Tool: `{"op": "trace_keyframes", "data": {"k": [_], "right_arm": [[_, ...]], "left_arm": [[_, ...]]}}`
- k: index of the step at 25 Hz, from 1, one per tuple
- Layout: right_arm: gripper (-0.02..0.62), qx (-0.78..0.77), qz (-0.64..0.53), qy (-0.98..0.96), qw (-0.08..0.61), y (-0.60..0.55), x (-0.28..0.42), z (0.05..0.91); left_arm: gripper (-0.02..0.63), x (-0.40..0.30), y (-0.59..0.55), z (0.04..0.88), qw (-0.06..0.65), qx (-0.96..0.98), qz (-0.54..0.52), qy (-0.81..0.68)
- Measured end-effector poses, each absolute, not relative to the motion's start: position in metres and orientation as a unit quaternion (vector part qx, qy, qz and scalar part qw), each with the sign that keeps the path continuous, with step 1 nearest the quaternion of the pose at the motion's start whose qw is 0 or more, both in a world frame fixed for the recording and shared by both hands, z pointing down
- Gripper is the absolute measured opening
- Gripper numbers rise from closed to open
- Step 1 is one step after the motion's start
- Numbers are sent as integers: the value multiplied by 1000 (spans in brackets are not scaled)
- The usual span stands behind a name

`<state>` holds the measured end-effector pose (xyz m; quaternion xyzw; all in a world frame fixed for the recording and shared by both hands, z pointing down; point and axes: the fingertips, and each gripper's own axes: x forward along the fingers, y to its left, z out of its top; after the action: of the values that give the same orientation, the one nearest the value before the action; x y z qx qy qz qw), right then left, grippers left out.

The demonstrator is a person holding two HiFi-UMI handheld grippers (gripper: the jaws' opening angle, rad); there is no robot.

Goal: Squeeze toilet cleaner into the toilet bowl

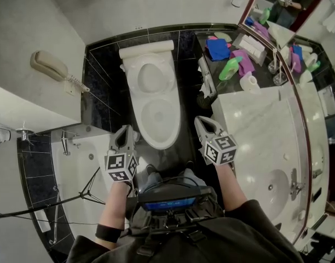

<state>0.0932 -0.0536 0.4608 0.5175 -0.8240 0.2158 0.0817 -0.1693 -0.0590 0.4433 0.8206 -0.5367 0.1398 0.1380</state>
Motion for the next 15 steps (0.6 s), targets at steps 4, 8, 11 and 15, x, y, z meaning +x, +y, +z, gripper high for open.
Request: {"op": "trace_keyframes", "data": {"k": [4,8,11,15], "right_arm": [[2,523,213,-821,80,-49,102,460],[2,536,209,-815,73,-48,122,457],[2,544,206,-811,71,-48,138,456],[2,551,204,-806,71,-48,165,457]], "left_arm": [[2,-156,-59,442,130,831,137,-523],[2,-133,-62,438,122,847,131,-500],[3,-111,-67,437,115,857,133,-485],[11,-72,-74,436,103,869,133,-466]]}}
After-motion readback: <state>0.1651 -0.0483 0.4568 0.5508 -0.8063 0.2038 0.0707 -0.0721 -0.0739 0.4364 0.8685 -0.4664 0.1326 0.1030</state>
